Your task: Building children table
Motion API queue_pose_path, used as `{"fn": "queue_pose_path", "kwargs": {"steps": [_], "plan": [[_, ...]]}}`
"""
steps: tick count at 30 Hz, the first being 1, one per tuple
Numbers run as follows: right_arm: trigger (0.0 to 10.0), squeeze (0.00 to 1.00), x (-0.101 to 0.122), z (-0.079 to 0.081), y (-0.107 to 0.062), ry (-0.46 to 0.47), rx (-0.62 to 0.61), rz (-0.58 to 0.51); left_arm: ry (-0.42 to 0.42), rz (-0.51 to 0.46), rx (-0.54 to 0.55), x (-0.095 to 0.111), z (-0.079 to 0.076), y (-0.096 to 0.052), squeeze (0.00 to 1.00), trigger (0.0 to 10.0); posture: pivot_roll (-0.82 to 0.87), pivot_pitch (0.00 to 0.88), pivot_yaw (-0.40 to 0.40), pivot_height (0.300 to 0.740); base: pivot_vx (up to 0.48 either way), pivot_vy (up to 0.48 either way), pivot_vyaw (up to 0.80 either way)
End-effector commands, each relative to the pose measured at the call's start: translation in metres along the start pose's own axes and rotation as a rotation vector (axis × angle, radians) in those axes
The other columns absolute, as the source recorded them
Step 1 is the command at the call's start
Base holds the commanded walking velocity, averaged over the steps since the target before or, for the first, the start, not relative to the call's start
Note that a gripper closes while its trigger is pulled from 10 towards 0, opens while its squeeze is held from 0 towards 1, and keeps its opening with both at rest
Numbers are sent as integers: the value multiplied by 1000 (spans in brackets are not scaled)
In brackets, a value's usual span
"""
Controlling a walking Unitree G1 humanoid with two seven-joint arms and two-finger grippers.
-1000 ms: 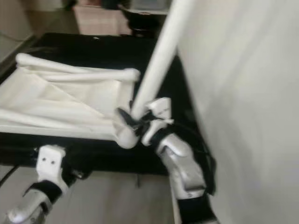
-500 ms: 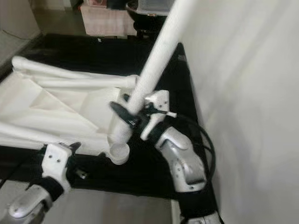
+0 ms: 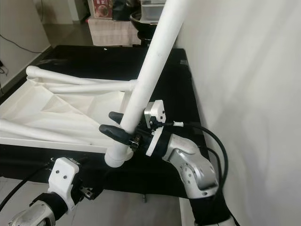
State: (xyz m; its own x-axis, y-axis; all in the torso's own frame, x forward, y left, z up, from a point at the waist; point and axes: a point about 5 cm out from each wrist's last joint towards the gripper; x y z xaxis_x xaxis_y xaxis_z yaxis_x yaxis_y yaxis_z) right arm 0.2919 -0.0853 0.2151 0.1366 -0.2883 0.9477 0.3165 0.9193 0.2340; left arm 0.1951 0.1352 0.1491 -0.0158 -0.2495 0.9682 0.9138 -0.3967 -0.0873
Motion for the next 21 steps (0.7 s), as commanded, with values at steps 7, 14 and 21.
{"fn": "queue_pose_path", "kwargs": {"steps": [7, 14, 21], "plan": [[10000, 0, 19, -5, 14, -50, 74, -25, 18, 31, 4, 3, 0, -9, 0, 10000, 16, 204, -2, 740, 0, 0, 0], [10000, 0, 34, -10, 9, -96, 84, -26, 14, 33, -35, 6, -2, -9, 0, 10000, 28, 231, 2, 740, 0, 137, 0], [10000, 0, 47, -18, -7, -143, 89, 3, 12, 40, -47, 8, -7, -15, 0, 10000, 34, 261, 3, 740, 0, 0, 0]]}}
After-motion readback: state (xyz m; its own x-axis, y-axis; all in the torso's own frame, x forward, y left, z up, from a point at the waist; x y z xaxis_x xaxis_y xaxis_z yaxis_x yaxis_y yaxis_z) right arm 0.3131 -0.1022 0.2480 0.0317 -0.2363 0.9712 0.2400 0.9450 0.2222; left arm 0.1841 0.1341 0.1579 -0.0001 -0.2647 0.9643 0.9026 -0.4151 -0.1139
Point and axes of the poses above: a point about 5 cm out from each wrist's last joint towards the gripper, its own y axis pointing out of the wrist towards the gripper, its own x axis along the axis of the wrist's last joint, z = x × y, and after that the axes turned 9 degrees about y, right-handed
